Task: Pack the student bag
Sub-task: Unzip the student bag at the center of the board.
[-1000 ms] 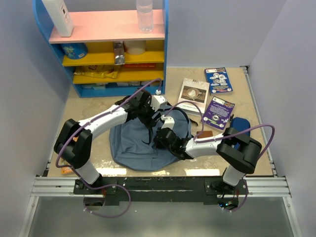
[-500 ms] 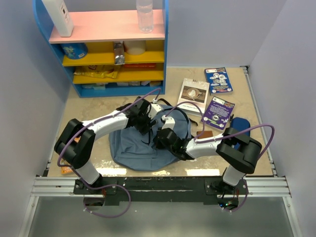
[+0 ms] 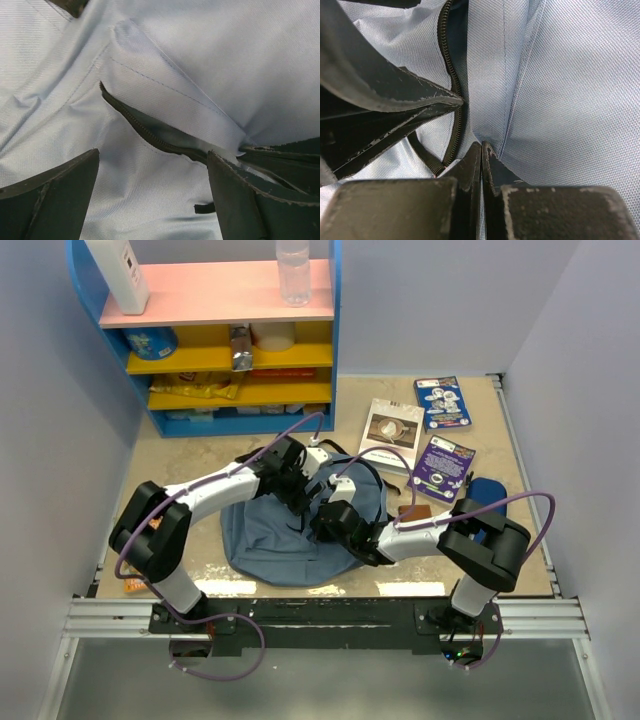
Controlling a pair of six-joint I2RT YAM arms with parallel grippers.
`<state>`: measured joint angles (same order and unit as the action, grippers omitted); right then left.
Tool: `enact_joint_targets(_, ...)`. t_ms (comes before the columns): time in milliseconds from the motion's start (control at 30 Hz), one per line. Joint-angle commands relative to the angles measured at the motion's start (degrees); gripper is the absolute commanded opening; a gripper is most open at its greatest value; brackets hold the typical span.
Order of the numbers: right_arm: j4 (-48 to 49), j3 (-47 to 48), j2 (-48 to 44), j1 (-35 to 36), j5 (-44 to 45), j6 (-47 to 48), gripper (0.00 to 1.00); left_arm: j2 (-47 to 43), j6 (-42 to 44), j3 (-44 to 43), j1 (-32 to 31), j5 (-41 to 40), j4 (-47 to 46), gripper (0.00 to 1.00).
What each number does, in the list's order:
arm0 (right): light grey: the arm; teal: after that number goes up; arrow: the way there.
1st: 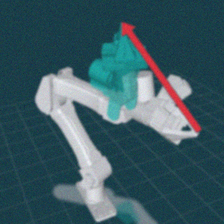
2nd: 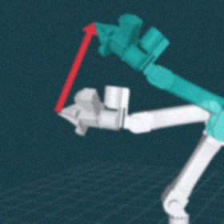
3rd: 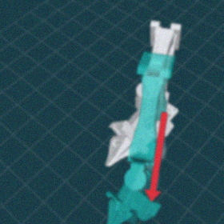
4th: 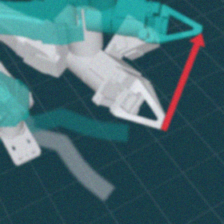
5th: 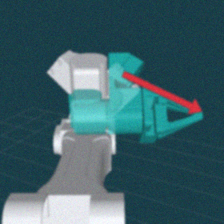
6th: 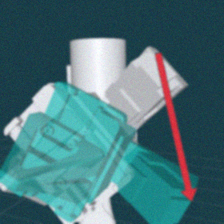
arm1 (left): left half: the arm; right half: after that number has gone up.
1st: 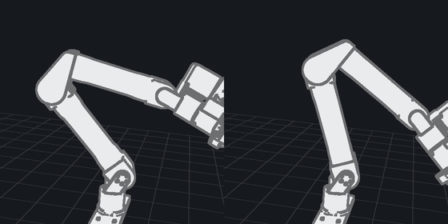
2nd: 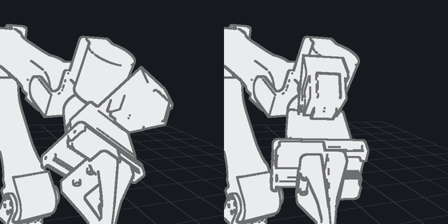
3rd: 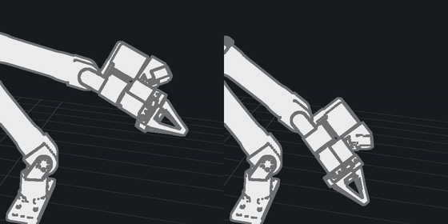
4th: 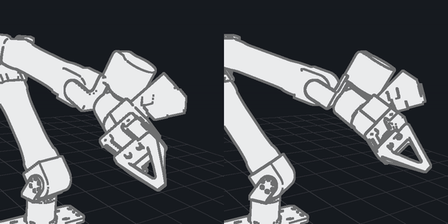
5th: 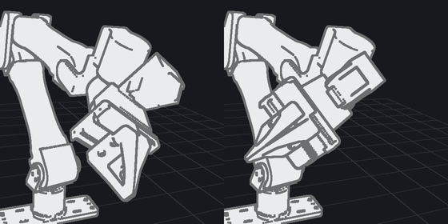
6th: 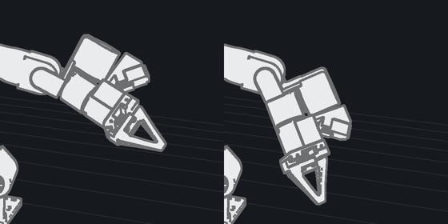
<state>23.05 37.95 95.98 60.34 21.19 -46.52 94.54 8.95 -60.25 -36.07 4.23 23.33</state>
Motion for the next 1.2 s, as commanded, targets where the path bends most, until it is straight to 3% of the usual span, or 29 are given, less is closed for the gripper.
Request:
enact_joint_targets(0,-7.49,-2.53,1.93,0.66,-4.4,-0.85,0.0,-1.82,-2.97,0.92,-0.22,-2.46,-4.07,0.93)
enact_joint_targets(267,-6.96,-3.5,1.14,0.66,-4.67,-1.82,0.0,2.75,-1.13,3.47,-0.31,-8.18,-10.41,0.88)
enact_joint_targets(367,-7.14,-3.85,1.05,0.66,-4.67,-1.99,0.0,3.45,-0.6,3.56,-0.31,-7.84,-10.68,0.73)
enact_joint_targets(500,-7.14,-3.59,1.05,0.57,-4.84,-2.17,0.0,1.97,-0.51,3.47,-0.31,-8.01,-10.5,0.32)
enact_joint_targets(600,-7.23,-3.15,1.13,0.66,-4.93,-1.99,0.0,0.3,-0.51,2.77,-0.22,-9.33,-9.36,0.22)
enact_joint_targets(800,-6.96,-2.97,0.61,0.66,-5.02,-1.91,0.0,-3.39,-1.04,1.63,-0.14,-8.45,-7.08,0.15)
enact_joint_targets(1167,-11.7,2.56,-6.42,0.13,-1.15,2.22,0.0,-10.16,0.63,2.24,-0.22,0.24,-2.24,0.13)
